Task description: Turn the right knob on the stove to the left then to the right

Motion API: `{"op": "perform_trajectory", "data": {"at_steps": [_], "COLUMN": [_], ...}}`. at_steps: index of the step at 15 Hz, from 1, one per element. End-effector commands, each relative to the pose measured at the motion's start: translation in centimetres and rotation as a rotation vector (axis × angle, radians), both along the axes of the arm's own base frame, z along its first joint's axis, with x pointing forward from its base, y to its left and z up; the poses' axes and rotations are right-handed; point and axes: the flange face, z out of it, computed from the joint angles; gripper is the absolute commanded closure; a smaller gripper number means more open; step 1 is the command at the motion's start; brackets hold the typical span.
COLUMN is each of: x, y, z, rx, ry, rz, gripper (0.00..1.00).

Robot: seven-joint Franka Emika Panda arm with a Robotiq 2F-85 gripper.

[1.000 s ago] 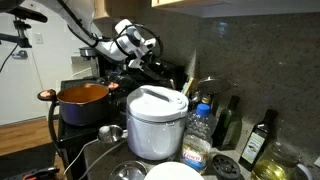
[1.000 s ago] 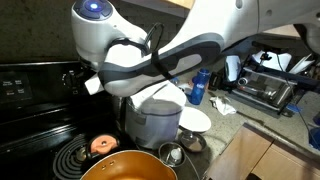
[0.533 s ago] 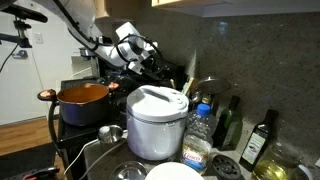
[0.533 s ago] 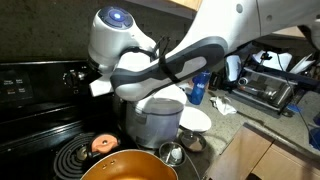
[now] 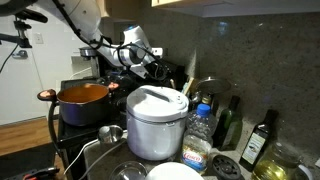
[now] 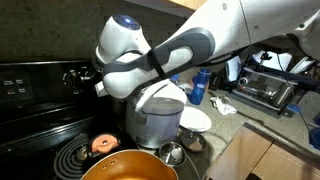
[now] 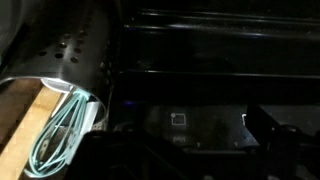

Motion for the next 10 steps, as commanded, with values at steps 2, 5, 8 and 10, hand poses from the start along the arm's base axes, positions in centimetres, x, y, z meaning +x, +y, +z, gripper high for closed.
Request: {"op": "perform_trajectory", "data": {"at_steps": [2,5,8,10], "x": [-0.2,-0.4,-1.0,-2.5], "y": [-0.8,-1.2,-1.3,0.4], "z": [2.6,4.0,5.4,6.2], "rx": [0.042,0.064,0.085,0.099], "ry": [0.027,0.051,0.100,0.152], "rz": [0.051,0.068,0.083,0.090], "gripper": [0.00,0.00,0.00,0.00]}}
